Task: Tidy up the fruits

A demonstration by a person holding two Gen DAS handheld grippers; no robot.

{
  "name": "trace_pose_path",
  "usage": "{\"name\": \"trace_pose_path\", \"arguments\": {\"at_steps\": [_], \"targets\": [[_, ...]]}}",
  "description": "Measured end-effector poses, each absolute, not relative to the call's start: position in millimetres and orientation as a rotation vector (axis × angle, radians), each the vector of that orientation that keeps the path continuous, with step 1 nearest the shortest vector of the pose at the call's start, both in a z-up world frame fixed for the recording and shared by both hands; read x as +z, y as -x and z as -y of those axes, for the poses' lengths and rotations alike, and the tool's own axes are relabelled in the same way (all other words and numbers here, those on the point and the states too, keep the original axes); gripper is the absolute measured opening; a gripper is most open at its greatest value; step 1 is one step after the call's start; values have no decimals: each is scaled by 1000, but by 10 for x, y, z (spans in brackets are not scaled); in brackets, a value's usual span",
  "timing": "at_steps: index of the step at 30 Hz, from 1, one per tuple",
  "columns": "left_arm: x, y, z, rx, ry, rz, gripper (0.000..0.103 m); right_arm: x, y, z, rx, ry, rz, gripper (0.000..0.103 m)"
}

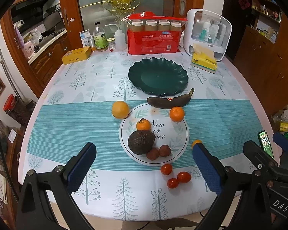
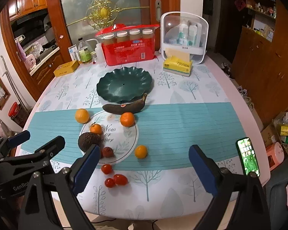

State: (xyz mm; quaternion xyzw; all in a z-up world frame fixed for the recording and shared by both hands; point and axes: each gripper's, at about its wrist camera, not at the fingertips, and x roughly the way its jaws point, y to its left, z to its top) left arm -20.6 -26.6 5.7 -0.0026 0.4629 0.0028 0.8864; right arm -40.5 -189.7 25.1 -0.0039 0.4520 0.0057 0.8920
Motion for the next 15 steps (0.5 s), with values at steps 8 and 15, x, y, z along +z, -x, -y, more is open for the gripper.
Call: {"name": "trace_pose_path", "arguments": {"at_steps": [8, 15], "targets": [[63, 154, 284, 17, -7, -962, 99, 242, 370, 1893, 17, 8, -940, 94], [45, 125, 284, 28, -6, -971, 99, 233, 346, 1894, 18, 15, -944, 94]]}}
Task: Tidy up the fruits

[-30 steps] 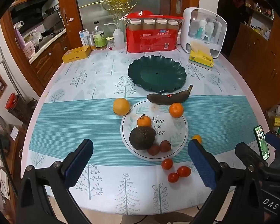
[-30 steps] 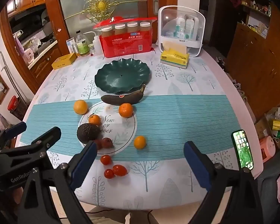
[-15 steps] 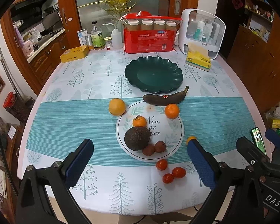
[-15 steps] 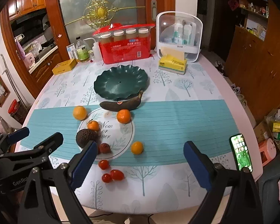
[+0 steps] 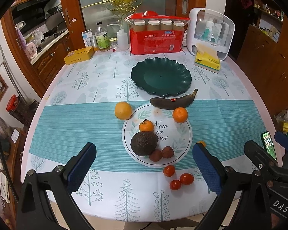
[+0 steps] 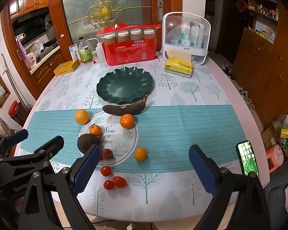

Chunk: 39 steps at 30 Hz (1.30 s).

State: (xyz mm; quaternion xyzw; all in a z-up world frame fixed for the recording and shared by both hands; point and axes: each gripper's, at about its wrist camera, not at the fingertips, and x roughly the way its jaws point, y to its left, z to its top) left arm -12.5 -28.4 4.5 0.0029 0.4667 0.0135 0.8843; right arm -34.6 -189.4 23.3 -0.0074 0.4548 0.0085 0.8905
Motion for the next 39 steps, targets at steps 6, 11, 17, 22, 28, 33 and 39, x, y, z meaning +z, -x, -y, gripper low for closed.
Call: {"name": "trace_pose_path", "arguments": {"at_steps": [6, 11, 17, 22, 28, 33, 39], "targets": [[30, 137, 277, 38, -8, -970, 99, 211, 320, 1878, 23, 18, -949, 94], [25, 142, 278, 46, -5, -975, 99, 214, 323, 1878, 23, 19, -949, 94], [30, 140, 281, 47, -7, -975, 99, 218, 310, 1872, 25, 20, -950, 94], [30, 145, 276, 46, -5, -976, 99, 223, 313, 1879, 26, 21, -951, 94], [40, 193, 258, 52, 2, -973, 99, 226, 305, 1850, 32, 32, -946, 94], [60, 218, 252, 57, -4, -963, 99, 255, 320, 1840, 38, 36, -933, 94], [76, 253, 256, 65, -3, -960, 99, 285, 369, 1892, 50, 35, -923, 94]]}}
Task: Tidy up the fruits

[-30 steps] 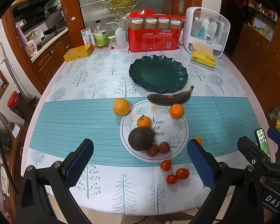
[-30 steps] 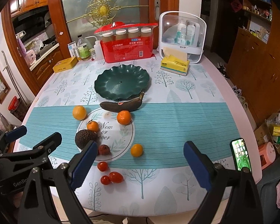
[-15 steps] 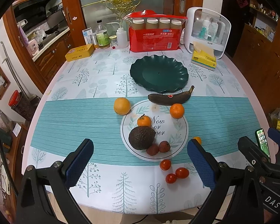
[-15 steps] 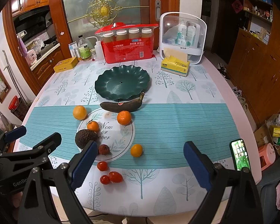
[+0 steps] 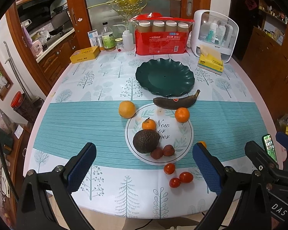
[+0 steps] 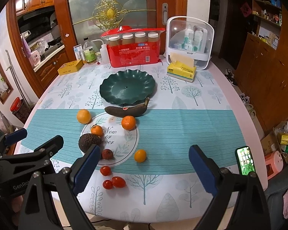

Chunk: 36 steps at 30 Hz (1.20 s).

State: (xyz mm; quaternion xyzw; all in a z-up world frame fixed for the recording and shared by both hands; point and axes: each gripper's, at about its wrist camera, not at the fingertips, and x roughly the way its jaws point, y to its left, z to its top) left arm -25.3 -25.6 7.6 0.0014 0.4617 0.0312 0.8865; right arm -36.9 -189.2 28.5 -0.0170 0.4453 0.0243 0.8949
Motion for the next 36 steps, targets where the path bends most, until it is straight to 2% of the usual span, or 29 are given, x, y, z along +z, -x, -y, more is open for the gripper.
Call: {"name": "trace_pose_path", "arguments": {"at_steps": [15, 27, 36], "targets": [[99, 327, 281, 73, 16, -971, 99, 259, 444, 1930, 86, 44, -936, 94], [-52, 139, 165, 58, 9, -1001, 99, 36, 310, 1852, 130, 55, -1004, 94], [-532, -130, -151, -3, 15, -1097, 99, -338, 117, 1802, 172, 68, -1082, 82]]}}
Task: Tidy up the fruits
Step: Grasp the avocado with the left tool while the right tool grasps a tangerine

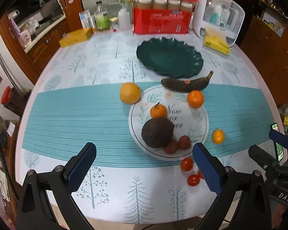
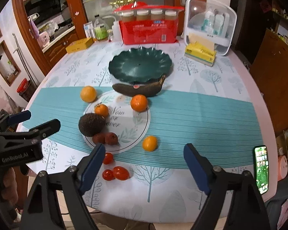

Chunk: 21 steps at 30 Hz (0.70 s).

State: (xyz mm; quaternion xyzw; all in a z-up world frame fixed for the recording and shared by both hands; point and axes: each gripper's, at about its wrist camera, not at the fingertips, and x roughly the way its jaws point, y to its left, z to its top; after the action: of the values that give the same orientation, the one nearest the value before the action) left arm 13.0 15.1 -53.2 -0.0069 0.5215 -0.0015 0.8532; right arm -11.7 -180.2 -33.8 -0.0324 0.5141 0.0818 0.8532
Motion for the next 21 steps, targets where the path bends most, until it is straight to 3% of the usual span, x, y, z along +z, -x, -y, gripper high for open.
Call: {"name": "trace_pose_path", "arguments": {"at_steps": [9, 13, 21], "targets": [[-1113, -500, -229, -66, 50, -1178, 99, -940, -160, 1939, 134, -15, -1206, 68], [-1305, -657, -231, -81, 67, -1215, 92, -1184, -258, 1992, 115, -64, -1253, 61], [-1516, -842, -197, -135, 114, -1276, 92, -1418, -405, 1992, 105, -101, -1295, 58]]}}
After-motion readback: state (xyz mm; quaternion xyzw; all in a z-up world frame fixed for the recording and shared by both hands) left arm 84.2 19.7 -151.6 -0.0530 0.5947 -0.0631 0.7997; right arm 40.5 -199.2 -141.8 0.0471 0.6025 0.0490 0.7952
